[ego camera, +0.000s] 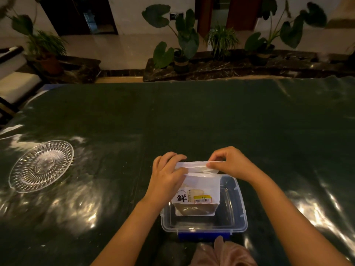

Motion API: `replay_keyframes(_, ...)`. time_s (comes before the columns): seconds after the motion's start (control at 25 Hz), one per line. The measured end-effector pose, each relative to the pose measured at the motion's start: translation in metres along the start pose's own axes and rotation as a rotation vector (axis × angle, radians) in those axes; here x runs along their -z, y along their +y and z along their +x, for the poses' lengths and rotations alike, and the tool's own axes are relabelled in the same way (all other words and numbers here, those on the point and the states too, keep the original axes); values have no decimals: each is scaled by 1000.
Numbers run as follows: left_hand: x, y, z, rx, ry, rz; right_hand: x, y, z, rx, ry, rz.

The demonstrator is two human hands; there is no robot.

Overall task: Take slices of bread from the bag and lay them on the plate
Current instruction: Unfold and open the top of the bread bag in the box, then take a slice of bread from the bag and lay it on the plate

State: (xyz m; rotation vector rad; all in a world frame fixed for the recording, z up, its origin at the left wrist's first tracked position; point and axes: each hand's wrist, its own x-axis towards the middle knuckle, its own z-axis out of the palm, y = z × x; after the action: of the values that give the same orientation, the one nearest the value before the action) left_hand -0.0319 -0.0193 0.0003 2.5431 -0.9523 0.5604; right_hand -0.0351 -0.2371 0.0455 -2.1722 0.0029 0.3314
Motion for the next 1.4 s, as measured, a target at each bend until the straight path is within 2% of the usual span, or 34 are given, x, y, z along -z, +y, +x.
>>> replay_keyframes(0.16,14,2,-5,-68,-11,-89,7,1,9,6,101,-2)
replay_keyframes(0.28,36,6,-25,-143,-130,-164,14,3,20,16,182,-64)
replay_keyframes(0.48,63,27,-45,-160,-233,-71,11,1,32,-11,319,-293)
replay_keyframes(0.56,67,32,-38,-126,-232,-74,6,-1,24,108,322,-353)
replay_keyframes(0.68,66,35,-32,-80,-271,-64,-2,-3,-10,438,249,-373)
replay_keyframes(0.76,65,34,-32,-62,-294,-63,-8,4,-36,597,170,-567)
replay_keyframes(0.84,64,32,-33,-48,-301,-67,-8,11,-50,658,76,-776)
replay_keyframes(0.92,62,32,-34,-52,-294,-85,-6,12,-52,703,61,-931)
replay_keyframes(1.0,61,34,-32,31,-235,-164,-1,6,-51,772,91,-978)
replay_keyframes(1.04,60,34,-29,142,-166,-235,1,3,-51,803,89,-973)
replay_keyframes(1.12,62,33,-17,467,11,-369,0,0,-53,835,55,-967)
replay_keyframes(1.16,62,30,-8,626,48,-402,-1,0,-54,843,42,-961)
replay_keyframes(1.2,60,27,2,739,0,-378,-2,1,-56,846,37,-955)
replay_keyframes(1.24,57,25,13,779,-116,-282,-2,2,-57,844,41,-954)
replay_keyframes(1.32,51,28,29,748,-329,-65,-1,3,-59,837,57,-981)
replay_keyframes(1.4,45,32,35,702,-393,-14,-1,5,-61,839,65,-1005)
